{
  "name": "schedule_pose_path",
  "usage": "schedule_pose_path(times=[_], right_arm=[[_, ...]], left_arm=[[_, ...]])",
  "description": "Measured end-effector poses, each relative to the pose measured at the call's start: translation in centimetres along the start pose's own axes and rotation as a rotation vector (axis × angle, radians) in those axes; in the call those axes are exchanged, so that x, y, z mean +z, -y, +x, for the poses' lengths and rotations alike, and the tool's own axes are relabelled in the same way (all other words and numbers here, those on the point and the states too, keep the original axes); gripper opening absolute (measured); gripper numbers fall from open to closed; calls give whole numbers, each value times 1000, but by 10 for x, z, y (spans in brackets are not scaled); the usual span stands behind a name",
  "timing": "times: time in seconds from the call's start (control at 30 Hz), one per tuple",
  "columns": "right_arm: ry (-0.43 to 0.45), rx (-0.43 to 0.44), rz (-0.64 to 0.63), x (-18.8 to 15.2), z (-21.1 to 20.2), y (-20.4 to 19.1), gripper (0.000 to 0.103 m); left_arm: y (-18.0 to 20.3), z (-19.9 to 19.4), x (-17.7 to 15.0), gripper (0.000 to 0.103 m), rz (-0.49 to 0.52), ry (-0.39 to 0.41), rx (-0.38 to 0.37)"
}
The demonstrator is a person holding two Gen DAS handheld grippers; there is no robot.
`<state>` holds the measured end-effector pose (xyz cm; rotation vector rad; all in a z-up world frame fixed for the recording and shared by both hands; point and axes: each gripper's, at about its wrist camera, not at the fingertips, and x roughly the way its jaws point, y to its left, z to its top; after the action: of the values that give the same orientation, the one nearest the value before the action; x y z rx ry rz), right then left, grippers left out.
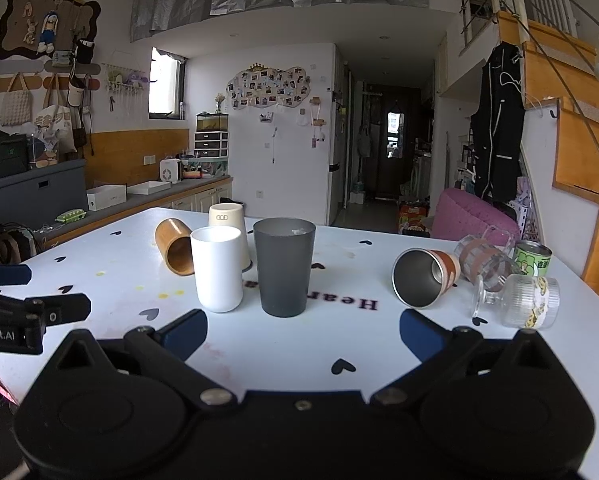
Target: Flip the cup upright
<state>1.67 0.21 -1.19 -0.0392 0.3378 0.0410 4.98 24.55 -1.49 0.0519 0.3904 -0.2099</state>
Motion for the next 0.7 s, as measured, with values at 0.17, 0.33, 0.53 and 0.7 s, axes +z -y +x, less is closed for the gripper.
schedule_pose_path(times=[0.17,0.33,0.53,0.7], right_arm=[[0,0,0,0,0,0,103],[1,-1,1,0,0,0,103],[3,-2,1,1,-1,0,103],[3,-3,1,2,-1,1,103]], left_arm=[[0,0,0,103,0,1,0],[0,0,0,103,0,0,0],[0,0,0,103,0,1,1],[0,0,0,103,0,1,1]])
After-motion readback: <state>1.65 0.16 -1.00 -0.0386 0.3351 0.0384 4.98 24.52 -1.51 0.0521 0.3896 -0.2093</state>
